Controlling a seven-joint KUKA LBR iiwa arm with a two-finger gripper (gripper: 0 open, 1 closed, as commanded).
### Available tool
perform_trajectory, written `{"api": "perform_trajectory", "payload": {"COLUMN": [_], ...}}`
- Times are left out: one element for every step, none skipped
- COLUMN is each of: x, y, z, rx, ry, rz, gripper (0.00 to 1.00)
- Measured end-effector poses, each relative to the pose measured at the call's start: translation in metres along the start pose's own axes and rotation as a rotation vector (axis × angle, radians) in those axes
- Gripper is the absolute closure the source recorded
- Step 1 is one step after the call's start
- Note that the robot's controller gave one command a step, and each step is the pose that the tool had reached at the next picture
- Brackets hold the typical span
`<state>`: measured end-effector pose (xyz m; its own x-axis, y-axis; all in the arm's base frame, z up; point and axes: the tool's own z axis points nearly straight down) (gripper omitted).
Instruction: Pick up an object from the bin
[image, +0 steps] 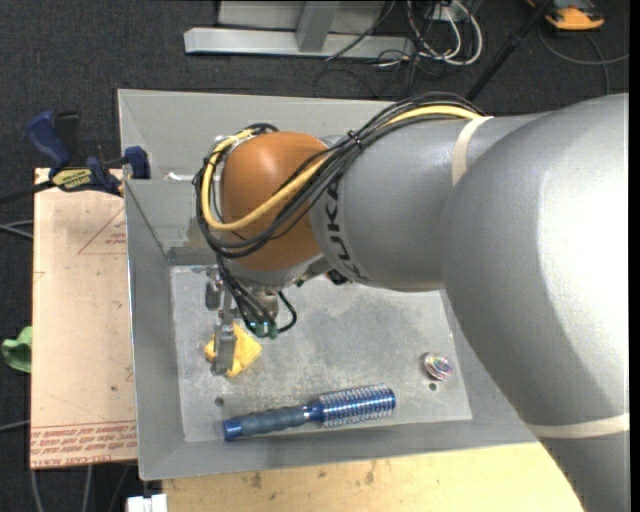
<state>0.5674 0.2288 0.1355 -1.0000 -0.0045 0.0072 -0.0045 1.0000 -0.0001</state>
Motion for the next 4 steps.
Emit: {"api": "perform_trajectory", "payload": {"x": [-0.008, 0.010, 0.009, -0.007], "y": [-0.055, -0.021, -0.022, -0.036], "z": [0.068, 0.066, 0.066, -0.082], "rx": [0.002, -0.001, -0.001, -0.001], "ry": [-0.004, -0.006, -0.007, -0.019], "rz": [-0.156, -0.242, -0.239, -0.298], "gripper": [0.00, 0.00, 1.00, 1.00]}}
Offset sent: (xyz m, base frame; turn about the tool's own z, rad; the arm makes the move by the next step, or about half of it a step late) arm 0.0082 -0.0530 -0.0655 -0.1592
